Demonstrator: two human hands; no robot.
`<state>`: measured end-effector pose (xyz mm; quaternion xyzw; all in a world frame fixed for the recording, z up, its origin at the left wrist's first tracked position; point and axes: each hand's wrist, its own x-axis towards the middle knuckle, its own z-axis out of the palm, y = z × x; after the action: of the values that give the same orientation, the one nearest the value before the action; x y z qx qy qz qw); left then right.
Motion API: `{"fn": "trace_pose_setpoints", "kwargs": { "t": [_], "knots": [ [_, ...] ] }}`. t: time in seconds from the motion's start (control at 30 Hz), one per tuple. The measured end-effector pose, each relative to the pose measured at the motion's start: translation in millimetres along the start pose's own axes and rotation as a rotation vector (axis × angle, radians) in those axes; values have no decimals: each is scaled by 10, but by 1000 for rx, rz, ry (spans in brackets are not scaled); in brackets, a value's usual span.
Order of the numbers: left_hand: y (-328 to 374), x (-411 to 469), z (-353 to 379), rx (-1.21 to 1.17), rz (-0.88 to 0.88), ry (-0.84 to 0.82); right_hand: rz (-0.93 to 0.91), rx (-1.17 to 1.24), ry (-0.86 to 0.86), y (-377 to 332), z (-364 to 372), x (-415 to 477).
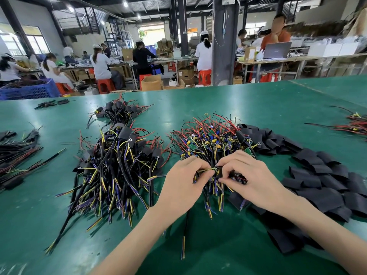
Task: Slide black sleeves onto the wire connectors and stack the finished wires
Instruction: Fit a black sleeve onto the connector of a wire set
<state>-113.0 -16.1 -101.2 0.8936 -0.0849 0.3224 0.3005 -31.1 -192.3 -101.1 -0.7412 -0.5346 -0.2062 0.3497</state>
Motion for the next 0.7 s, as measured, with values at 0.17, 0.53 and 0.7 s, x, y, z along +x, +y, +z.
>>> {"fn": "trace_pose_setpoints", "kwargs": {
  "t": [0.17, 0.53, 0.7],
  "knots": [
    [83, 88, -194, 158, 86, 148, 16, -29, 102, 10, -47, 34],
    [-901, 559, -1380, 480, -549, 512, 110, -231, 284, 268, -143, 28],
    [-1143, 362, -1307, 619, -670, 331, 234, -349, 381, 418, -248, 26]
  ]
}}
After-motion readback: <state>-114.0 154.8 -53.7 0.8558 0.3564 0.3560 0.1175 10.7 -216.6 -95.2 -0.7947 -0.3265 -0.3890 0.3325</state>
